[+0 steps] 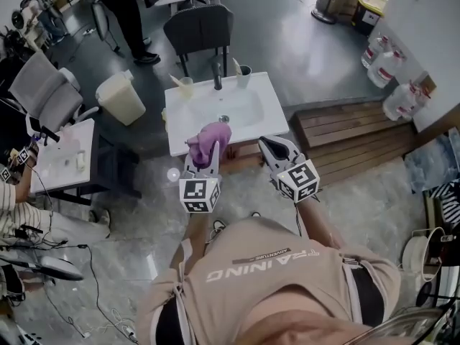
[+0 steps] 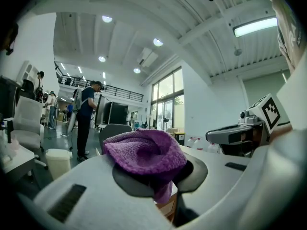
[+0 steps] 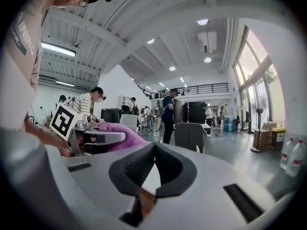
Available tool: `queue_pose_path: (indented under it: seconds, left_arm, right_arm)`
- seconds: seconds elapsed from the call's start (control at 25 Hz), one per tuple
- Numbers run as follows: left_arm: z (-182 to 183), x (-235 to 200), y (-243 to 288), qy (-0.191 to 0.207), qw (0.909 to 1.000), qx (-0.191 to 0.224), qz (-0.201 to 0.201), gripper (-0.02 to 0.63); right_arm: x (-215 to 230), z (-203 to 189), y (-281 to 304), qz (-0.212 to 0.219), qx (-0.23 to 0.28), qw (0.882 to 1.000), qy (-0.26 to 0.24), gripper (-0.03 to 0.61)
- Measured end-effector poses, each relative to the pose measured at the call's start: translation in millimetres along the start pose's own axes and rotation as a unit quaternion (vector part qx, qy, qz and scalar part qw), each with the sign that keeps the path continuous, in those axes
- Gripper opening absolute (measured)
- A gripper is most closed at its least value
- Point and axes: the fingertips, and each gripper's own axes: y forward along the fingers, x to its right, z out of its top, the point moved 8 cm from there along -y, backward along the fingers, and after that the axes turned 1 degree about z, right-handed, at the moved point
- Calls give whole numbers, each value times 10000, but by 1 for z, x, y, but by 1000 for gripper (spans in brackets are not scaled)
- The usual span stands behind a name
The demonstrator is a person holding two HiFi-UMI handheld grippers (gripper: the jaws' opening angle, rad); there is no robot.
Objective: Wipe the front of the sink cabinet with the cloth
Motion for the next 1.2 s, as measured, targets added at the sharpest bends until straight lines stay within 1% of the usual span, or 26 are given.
queue_pose_path:
  seconds: [0.12, 0.4, 0.72, 0.88, 1.04, 1.2]
  left_arm:
    - [0, -4, 2, -26, 10000, 2, 67, 49]
    - [3, -2, -6, -81, 9998, 5, 184, 49]
    - [5, 5, -8, -23, 9999, 49, 136, 49]
    - [3, 0, -11, -197, 9998, 45, 61, 49]
    - [0, -3, -14, -185, 9998, -27, 90, 49]
    - [3, -6, -11, -203, 9998, -31, 86, 49]
  right_arm:
    - [-1, -1, 3, 50, 9, 10000, 30, 12]
    - [-5, 3, 7, 243, 2, 9997, -81, 11]
    - [-5, 7, 10, 254, 56, 9995, -152, 12]
    - [-4, 6, 13, 241, 26, 9996, -158, 11]
    - [-6, 0, 14, 228, -69, 9997, -41, 11]
    - [-6, 4, 19, 267, -31, 9996, -79, 12]
